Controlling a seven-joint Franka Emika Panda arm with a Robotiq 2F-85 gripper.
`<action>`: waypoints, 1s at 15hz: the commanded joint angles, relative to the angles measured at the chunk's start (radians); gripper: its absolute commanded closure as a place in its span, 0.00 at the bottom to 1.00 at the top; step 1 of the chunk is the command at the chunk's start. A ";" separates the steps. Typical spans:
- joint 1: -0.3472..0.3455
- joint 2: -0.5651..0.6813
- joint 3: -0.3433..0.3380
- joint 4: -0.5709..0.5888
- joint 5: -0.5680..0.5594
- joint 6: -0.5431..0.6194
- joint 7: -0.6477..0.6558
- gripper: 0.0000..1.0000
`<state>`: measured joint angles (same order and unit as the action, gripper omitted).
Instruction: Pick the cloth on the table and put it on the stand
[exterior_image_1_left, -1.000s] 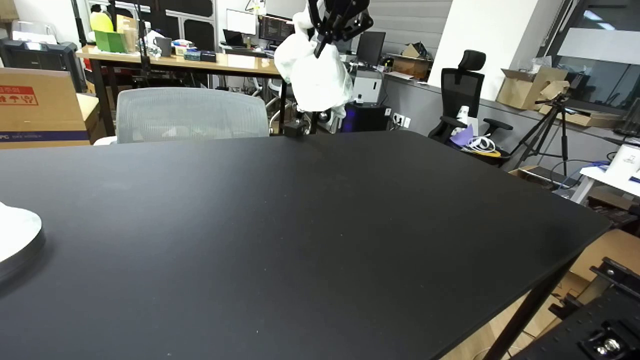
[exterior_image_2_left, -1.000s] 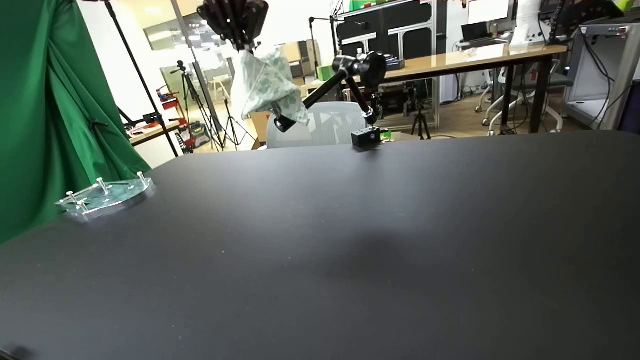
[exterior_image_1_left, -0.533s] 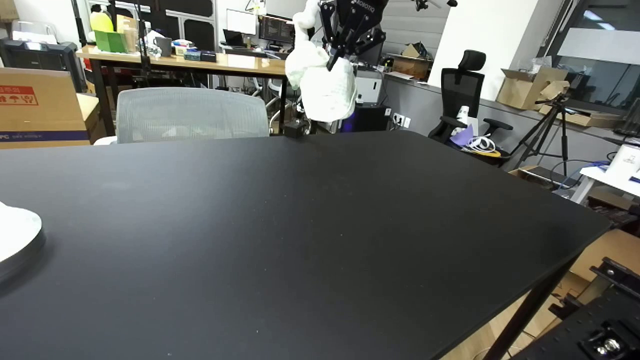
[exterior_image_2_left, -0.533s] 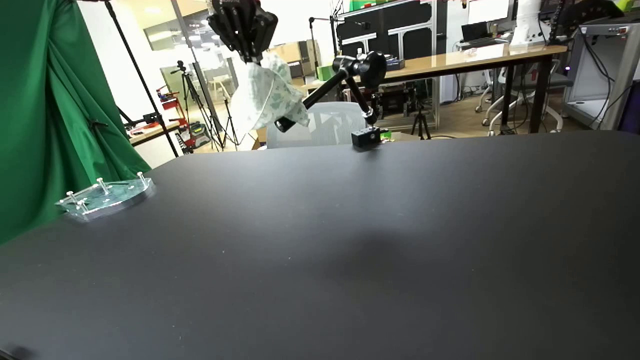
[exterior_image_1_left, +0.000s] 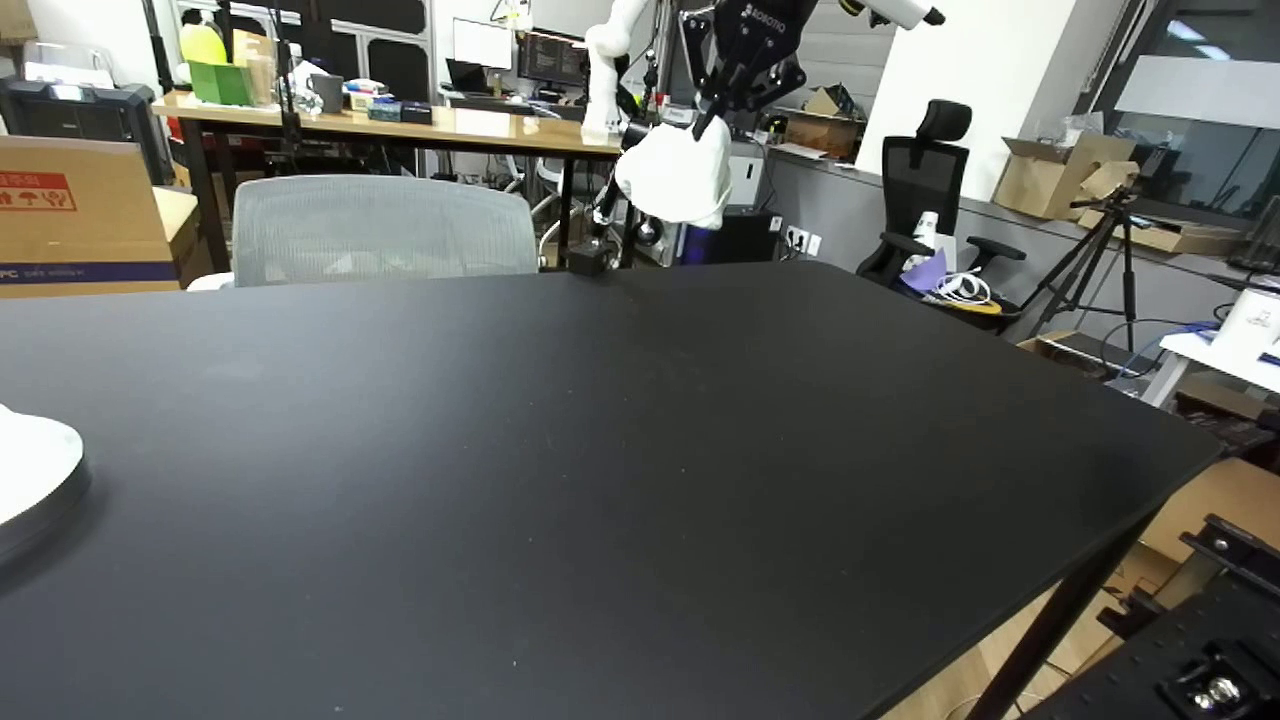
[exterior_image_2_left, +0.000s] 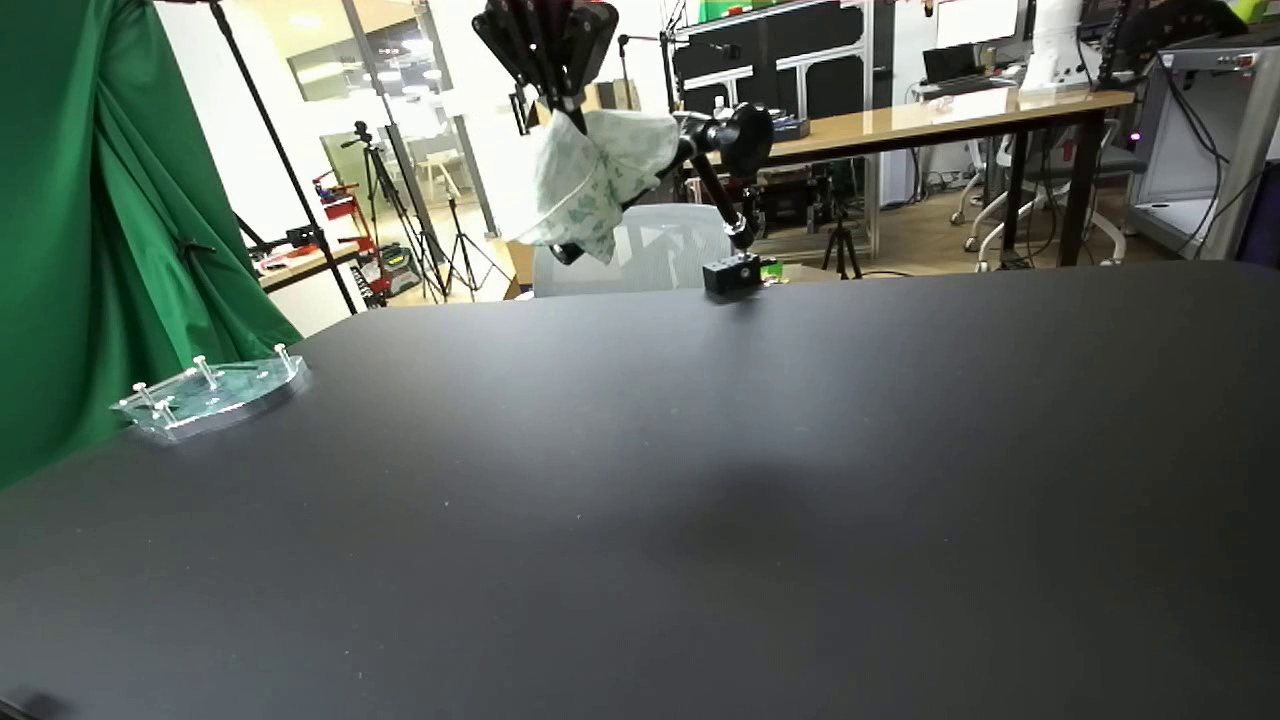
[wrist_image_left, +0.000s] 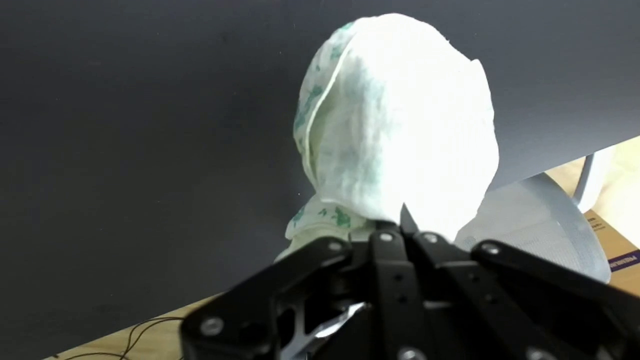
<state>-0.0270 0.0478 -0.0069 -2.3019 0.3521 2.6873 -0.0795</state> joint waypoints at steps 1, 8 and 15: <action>0.006 0.038 0.008 0.035 -0.015 0.013 0.012 0.99; 0.014 0.132 0.027 0.147 -0.062 0.005 0.025 0.99; 0.006 0.186 0.049 0.200 -0.046 -0.070 0.014 0.99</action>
<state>-0.0104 0.2151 0.0295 -2.1411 0.3118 2.6722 -0.0801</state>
